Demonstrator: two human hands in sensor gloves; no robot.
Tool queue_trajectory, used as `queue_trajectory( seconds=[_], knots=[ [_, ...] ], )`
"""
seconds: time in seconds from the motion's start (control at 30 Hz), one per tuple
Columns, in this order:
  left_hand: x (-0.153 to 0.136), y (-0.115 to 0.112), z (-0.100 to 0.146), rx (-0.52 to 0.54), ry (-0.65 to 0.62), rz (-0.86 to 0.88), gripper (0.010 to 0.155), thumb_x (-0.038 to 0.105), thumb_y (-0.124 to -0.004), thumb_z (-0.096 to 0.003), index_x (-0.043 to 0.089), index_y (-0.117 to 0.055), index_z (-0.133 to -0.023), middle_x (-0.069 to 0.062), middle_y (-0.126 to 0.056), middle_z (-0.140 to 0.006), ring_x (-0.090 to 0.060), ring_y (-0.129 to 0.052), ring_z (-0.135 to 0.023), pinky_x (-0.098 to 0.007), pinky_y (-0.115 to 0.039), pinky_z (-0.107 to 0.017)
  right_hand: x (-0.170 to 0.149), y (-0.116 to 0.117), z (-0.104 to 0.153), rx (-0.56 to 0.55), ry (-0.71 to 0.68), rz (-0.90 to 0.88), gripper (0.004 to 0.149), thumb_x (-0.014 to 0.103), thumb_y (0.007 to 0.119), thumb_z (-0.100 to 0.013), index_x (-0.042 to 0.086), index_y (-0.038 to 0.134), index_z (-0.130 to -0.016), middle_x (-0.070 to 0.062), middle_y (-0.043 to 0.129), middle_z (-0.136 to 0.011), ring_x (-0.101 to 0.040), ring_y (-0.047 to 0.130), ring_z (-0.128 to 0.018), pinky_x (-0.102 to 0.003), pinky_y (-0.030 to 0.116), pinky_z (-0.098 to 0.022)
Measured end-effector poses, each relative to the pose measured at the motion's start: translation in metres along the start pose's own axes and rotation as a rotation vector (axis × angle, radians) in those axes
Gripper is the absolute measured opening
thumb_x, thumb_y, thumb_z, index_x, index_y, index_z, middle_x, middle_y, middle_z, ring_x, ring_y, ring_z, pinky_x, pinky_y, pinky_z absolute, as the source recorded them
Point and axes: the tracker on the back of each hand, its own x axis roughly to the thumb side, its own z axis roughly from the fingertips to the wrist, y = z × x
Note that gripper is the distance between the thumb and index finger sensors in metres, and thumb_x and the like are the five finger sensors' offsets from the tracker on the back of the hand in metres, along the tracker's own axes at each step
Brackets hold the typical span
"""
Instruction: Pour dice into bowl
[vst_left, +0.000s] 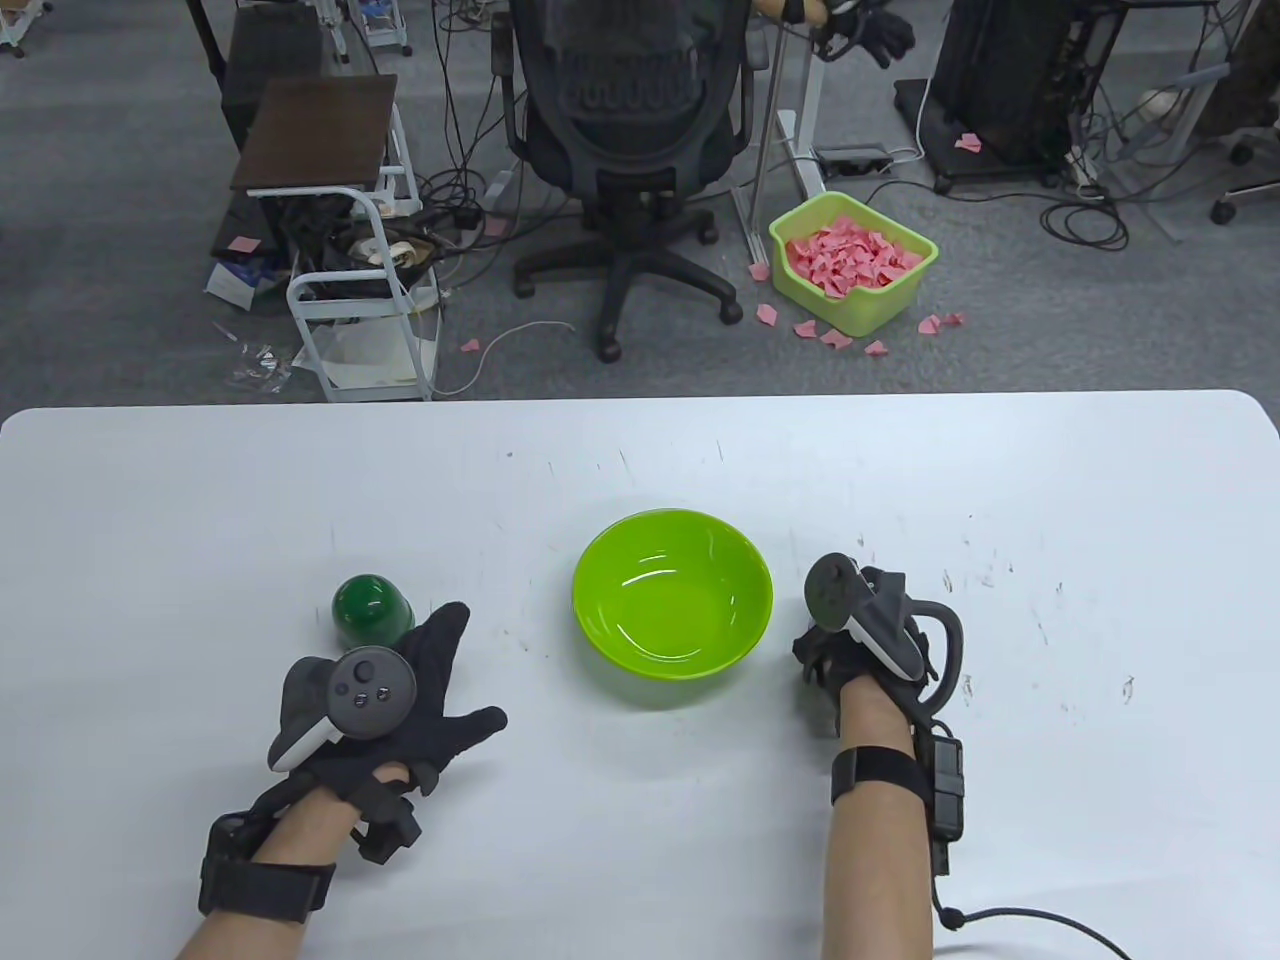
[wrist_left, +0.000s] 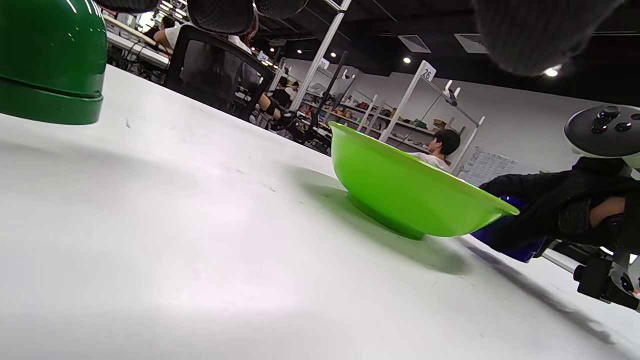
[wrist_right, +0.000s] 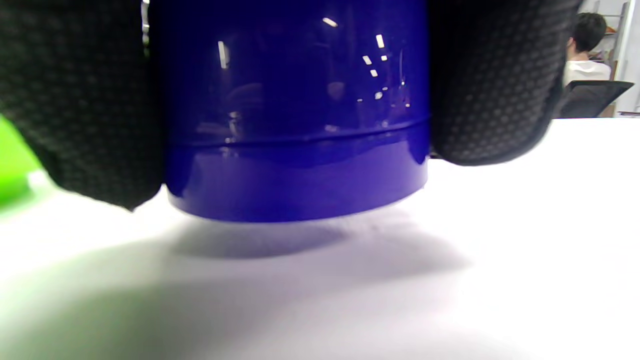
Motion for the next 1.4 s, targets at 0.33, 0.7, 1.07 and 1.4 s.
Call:
queue_trajectory(
  seconds=[0.33,0.7,1.07,1.4],
  knots=[
    [0.008,-0.008,0.0,0.007,-0.049,0.006,0.109,0.071,-0.079,-0.0391,0.021,-0.012,-0.109,-0.01,-0.032,-0.121,-0.04,-0.043,-0.114,-0.071,-0.044,-0.08,0.023,-0.051,0.021,-0.069,-0.162,-0.046,0.097,0.048,0.105,-0.027,0.008,0.057,-0.101,-0.025,0.072,-0.099,-0.059,0.093,-0.063,-0.059,0.092,-0.041],
    [0.018,-0.015,0.001,0.015,-0.099,0.013,0.113,0.067,-0.085,-0.0371,0.021,-0.012,-0.109,-0.01,-0.033,-0.121,-0.039,-0.042,-0.114,-0.071,-0.043,-0.08,0.076,-0.086,0.051,-0.114,-0.397,-0.092,0.096,0.05,0.104,-0.027,0.007,0.058,-0.101,-0.025,0.073,-0.098,-0.058,0.094,-0.062,-0.057,0.093,-0.039],
    [0.03,-0.019,0.004,0.049,-0.174,0.079,0.117,0.064,-0.091,-0.0341,0.023,-0.011,-0.109,-0.007,-0.033,-0.121,-0.038,-0.04,-0.115,-0.07,-0.042,-0.08,0.148,-0.091,0.08,-0.092,-0.629,-0.11,0.096,0.051,0.103,-0.028,0.007,0.058,-0.101,-0.025,0.073,-0.099,-0.057,0.095,-0.062,-0.057,0.093,-0.04],
    [0.036,-0.022,0.006,0.067,-0.214,0.137,0.117,0.068,-0.087,-0.0346,0.021,-0.007,-0.108,-0.008,-0.031,-0.12,-0.038,-0.04,-0.115,-0.07,-0.043,-0.08,0.199,-0.084,0.104,-0.068,-0.771,-0.157,0.095,0.052,0.101,-0.031,0.007,0.057,-0.101,-0.025,0.072,-0.099,-0.057,0.094,-0.062,-0.057,0.093,-0.04]
  ],
)
